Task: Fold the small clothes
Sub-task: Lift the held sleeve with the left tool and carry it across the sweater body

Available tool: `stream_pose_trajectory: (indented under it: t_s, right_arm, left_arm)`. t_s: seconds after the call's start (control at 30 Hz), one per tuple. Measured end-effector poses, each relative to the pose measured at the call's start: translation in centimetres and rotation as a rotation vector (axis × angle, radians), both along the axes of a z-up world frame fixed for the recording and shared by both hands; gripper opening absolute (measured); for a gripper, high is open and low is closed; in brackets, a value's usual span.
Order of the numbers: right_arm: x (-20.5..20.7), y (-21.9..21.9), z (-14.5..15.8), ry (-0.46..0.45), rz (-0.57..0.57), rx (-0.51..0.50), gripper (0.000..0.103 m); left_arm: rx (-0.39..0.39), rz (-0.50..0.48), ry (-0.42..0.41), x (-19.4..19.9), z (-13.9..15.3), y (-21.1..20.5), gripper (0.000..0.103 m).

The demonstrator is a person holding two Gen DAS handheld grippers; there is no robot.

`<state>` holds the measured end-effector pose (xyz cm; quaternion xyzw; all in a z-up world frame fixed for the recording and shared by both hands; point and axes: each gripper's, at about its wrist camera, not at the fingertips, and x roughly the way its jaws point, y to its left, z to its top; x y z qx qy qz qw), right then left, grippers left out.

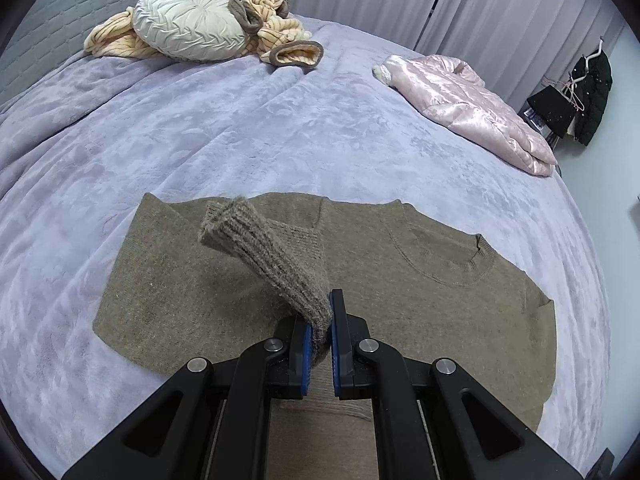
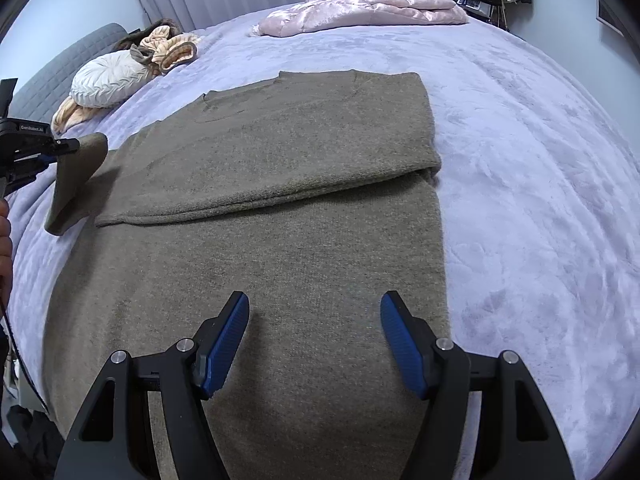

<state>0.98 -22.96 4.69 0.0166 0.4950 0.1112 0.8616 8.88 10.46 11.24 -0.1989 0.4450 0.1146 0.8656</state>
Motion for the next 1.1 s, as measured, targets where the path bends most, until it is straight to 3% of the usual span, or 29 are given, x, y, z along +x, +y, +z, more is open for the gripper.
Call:
stream_pose_trajectory:
  t_s: [0.53, 1.1]
  right_arm:
    - [-0.8, -3.4, 0.3, -0.017, -0.033, 0.026, 0.072]
    - [-1.9, -7.7, 0.8, -0.02, -0.092, 0.035, 0.072]
  left_arm:
    - [0.089, -0.188, -0.005, 1.3, 1.1, -12.2, 0.009]
    - [0.135, -0.361, -0.013, 1.4, 1.7, -22.8, 0.009]
